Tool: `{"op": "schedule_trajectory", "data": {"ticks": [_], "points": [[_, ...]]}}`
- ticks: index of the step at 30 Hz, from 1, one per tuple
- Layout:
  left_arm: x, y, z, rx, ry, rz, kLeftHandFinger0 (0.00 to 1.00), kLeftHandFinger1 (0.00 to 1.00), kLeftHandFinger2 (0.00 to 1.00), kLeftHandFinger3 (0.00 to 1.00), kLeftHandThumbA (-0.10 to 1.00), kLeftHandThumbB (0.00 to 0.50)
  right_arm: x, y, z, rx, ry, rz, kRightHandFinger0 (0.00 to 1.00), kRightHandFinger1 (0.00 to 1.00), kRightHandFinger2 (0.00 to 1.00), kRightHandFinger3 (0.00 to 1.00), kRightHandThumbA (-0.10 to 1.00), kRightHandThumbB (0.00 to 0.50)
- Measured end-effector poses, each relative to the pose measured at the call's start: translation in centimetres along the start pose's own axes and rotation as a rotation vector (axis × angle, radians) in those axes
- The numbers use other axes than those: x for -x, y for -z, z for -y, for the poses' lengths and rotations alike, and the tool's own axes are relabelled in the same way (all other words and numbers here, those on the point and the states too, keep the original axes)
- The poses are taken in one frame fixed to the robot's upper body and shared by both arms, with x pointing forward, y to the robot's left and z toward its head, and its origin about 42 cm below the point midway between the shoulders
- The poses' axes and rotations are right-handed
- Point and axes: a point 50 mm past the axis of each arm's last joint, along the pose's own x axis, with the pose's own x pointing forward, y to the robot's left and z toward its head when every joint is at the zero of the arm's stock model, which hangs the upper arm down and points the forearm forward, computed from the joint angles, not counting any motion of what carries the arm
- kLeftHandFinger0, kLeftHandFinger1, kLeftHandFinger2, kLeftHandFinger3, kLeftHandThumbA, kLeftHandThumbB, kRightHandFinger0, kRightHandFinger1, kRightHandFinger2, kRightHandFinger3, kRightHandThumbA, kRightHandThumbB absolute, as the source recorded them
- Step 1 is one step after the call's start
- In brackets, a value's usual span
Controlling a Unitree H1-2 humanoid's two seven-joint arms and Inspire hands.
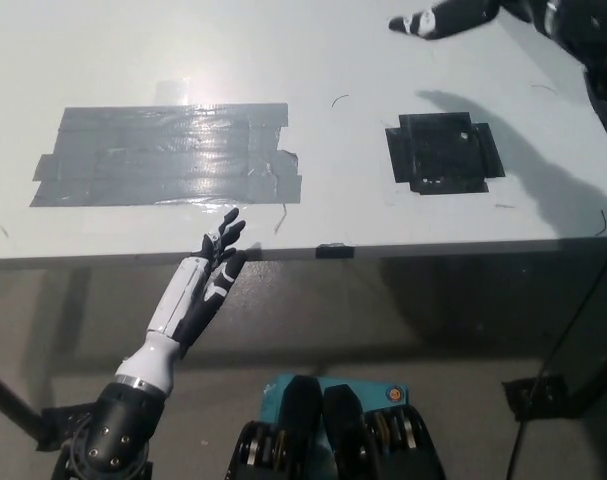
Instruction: A toilet paper roll is kept on the black spot on the desk infront of the robot and the robot inserts its right thumb into the hole in the centre to grab the roll. Then it passes the roll to a person.
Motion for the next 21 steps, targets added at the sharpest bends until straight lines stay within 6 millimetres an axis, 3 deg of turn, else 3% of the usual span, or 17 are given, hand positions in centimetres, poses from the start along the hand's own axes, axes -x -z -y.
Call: {"op": "schedule_trajectory", "data": {"ticks": [3, 4, 6, 8, 10, 12, 17, 21], "points": [[0.0, 0.1, 0.0, 0.001, 0.000, -0.003, 1.00, 1.00, 1.00, 1.00, 0.95, 0.133, 1.8, 1.1, -2.1, -0.021, -0.008, 0.028, 1.00, 1.00, 1.00, 1.00, 0.85, 0.418], [0.0, 0.1, 0.0, 0.001, 0.000, -0.004, 1.00, 1.00, 1.00, 1.00, 0.95, 0.132, 2.5, 1.6, -3.0, -0.032, -0.015, 0.035, 1.00, 1.00, 1.00, 1.00, 0.83, 0.379], [0.0, 0.1, 0.1, 0.002, 0.001, -0.005, 1.00, 1.00, 1.00, 1.00, 0.95, 0.130, 4.0, 2.7, -4.9, -0.062, -0.028, 0.048, 1.00, 1.00, 1.00, 1.00, 0.82, 0.382], [0.1, 0.2, 0.1, 0.002, 0.000, -0.008, 1.00, 1.00, 1.00, 1.00, 0.95, 0.126, 5.7, 4.0, -7.1, -0.099, -0.044, 0.052, 1.00, 1.00, 1.00, 1.00, 0.89, 0.399], [0.2, 0.3, 0.1, 0.004, 0.000, -0.012, 1.00, 1.00, 1.00, 1.00, 0.95, 0.116, 7.3, 4.8, -8.8, -0.130, -0.051, 0.062, 1.00, 1.00, 1.00, 1.00, 0.86, 0.360], [0.4, 0.4, 0.2, 0.005, 0.000, -0.016, 1.00, 1.00, 1.00, 1.00, 0.95, 0.115, 8.8, 5.6, -10.2, -0.161, -0.054, 0.067, 1.00, 1.00, 1.00, 1.00, 0.87, 0.356], [1.5, 1.1, 0.3, 0.012, -0.006, -0.035, 1.00, 1.00, 1.00, 1.00, 0.96, 0.116, 15.5, 8.2, -16.3, -0.403, 0.015, 0.096, 1.00, 1.00, 1.00, 1.00, 0.92, 0.297], [2.7, 1.9, 0.6, 0.019, -0.007, -0.059, 1.00, 1.00, 1.00, 1.00, 0.97, 0.131, 17.5, 11.0, -19.9, -0.558, 0.057, 0.045, 1.00, 1.00, 1.00, 1.00, 0.81, 0.260]]}}
